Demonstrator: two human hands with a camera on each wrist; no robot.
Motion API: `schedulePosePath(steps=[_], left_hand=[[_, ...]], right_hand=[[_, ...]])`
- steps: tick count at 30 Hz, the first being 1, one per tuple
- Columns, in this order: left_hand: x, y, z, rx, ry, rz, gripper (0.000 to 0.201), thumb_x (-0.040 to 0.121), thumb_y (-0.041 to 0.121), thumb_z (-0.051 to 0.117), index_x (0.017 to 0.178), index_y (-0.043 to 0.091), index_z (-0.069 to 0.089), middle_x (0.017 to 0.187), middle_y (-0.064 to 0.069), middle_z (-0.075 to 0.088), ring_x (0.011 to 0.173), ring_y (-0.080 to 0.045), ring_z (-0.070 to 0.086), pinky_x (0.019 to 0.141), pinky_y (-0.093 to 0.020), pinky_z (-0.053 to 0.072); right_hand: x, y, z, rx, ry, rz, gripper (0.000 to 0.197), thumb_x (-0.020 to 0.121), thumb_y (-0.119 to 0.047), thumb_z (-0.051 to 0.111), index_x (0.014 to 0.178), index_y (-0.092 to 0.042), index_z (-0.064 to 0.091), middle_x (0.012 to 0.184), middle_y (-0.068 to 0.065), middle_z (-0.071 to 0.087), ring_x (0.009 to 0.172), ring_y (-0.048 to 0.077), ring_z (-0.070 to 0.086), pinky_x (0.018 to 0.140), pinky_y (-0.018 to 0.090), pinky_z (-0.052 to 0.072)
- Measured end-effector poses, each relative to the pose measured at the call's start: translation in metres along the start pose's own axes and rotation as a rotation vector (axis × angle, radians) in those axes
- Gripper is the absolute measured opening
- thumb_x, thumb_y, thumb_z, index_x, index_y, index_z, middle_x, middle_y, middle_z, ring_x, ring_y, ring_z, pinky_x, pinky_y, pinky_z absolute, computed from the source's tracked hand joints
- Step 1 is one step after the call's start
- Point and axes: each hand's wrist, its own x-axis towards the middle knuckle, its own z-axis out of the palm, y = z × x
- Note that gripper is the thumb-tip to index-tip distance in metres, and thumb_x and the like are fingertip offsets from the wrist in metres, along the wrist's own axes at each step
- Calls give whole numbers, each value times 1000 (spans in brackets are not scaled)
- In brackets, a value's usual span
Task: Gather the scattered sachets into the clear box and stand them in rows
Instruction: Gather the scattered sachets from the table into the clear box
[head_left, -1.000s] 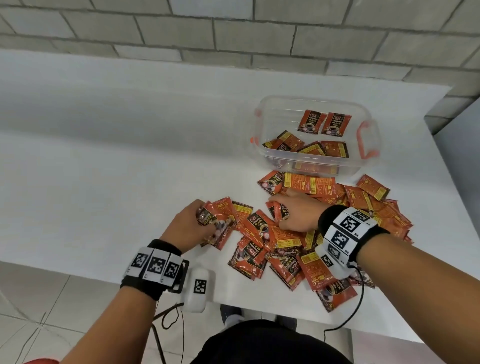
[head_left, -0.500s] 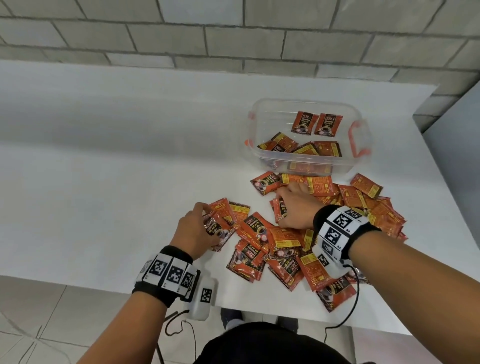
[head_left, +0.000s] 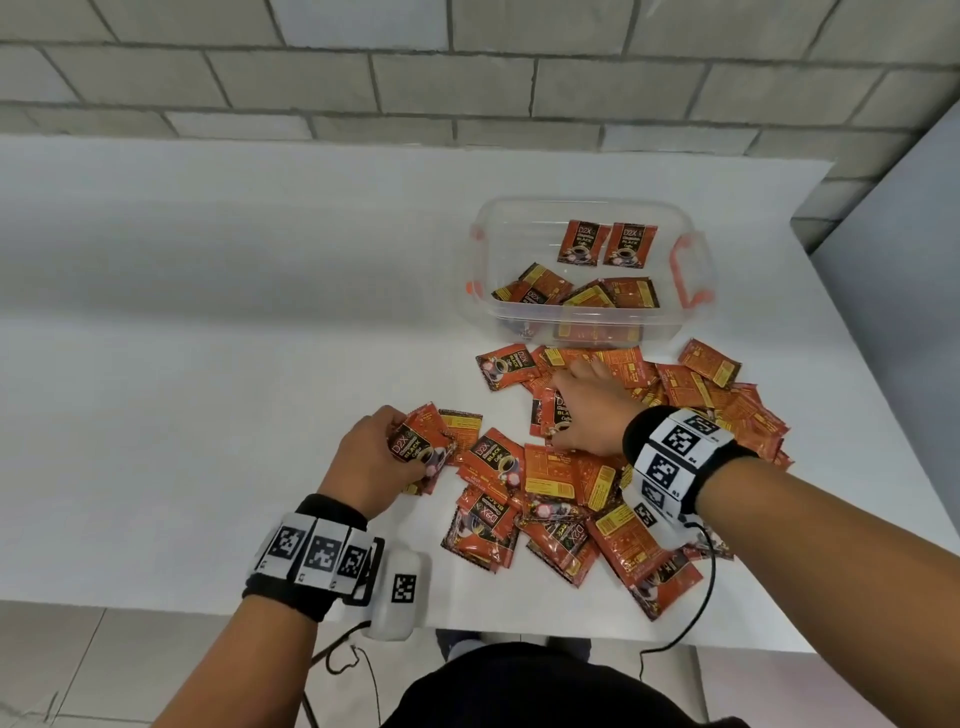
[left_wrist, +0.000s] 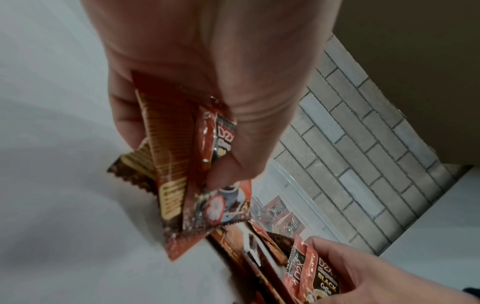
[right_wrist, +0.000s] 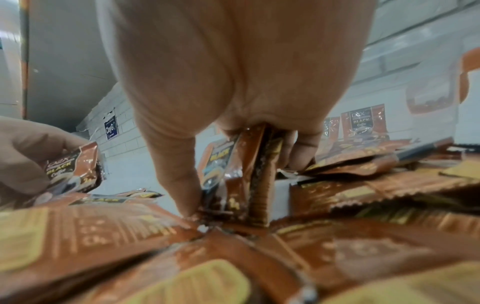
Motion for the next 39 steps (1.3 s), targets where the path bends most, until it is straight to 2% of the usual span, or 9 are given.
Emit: schedulePosePath(steps=[5, 8, 13, 17, 22, 28, 33, 36, 39], left_hand=[[1, 1, -2, -84, 6, -1, 38, 77, 15, 78, 104, 18, 51, 86, 10, 60, 76, 0, 57, 59, -12, 41], [1, 2, -3, -131, 19, -12, 37, 77, 13, 77, 104, 19, 52, 86, 9, 62, 74, -4, 60, 57, -16, 42], [10, 13, 1, -200, 10, -6, 37, 75, 9, 75, 103, 19, 53, 89, 3, 66, 74, -16, 63, 66, -29, 49], [18, 27, 6, -179, -25, 19, 36, 78, 11, 73, 105, 19, 52, 89, 5, 64, 73, -9, 61, 57, -19, 41], [28, 43, 3, -149, -50, 63, 34, 78, 14, 74, 103, 18, 53, 86, 7, 63, 74, -7, 60, 57, -19, 40], [42, 52, -12, -161, 9, 87, 34, 77, 12, 74, 103, 18, 54, 87, 4, 65, 77, -14, 63, 62, -25, 45], [60, 74, -29, -215, 121, 141, 30, 78, 11, 74, 101, 18, 56, 84, 6, 65, 74, -11, 65, 64, -25, 51], [71, 94, -39, -244, 149, 221, 29, 79, 13, 76, 100, 18, 57, 83, 9, 65, 70, -2, 61, 53, -8, 43], [84, 116, -45, -260, 194, 283, 28, 77, 20, 79, 96, 20, 58, 80, 13, 63, 71, 0, 60, 49, -3, 39]], right_hand=[[-19, 11, -20, 269, 46, -6, 64, 86, -30, 68, 138, -14, 33, 114, 6, 58, 88, 16, 57, 73, 30, 48], [-31, 14, -32, 298, 5, -17, 78, 85, -34, 68, 147, -16, 24, 134, 9, 53, 97, 20, 62, 89, 37, 50], [-35, 2, -12, 194, -242, -40, 84, 86, -35, 66, 151, -16, 16, 143, 11, 45, 111, 23, 57, 90, 30, 47], [-20, 0, -2, 103, -168, 7, 82, 86, -39, 65, 148, -9, 21, 142, 12, 42, 116, 25, 50, 86, 29, 41], [-5, -1, 4, 94, -116, 34, 82, 81, -39, 69, 145, -12, 26, 150, 11, 20, 137, 32, 24, 110, 42, 32], [5, -1, 3, 145, -64, 27, 87, 76, -34, 75, 145, -13, 27, 144, 11, 29, 134, 30, 27, 111, 42, 32], [3, 1, -5, 113, -21, -13, 65, 84, -27, 68, 139, -11, 37, 140, 10, 38, 133, 29, 30, 111, 41, 29], [-6, 6, -25, 191, -37, -29, 55, 92, -27, 61, 138, -13, 34, 126, 9, 56, 110, 25, 56, 96, 39, 47], [-21, 15, -59, 398, -9, -74, 51, 93, -27, 58, 139, -19, 35, 110, 4, 64, 85, 16, 64, 79, 31, 55]])
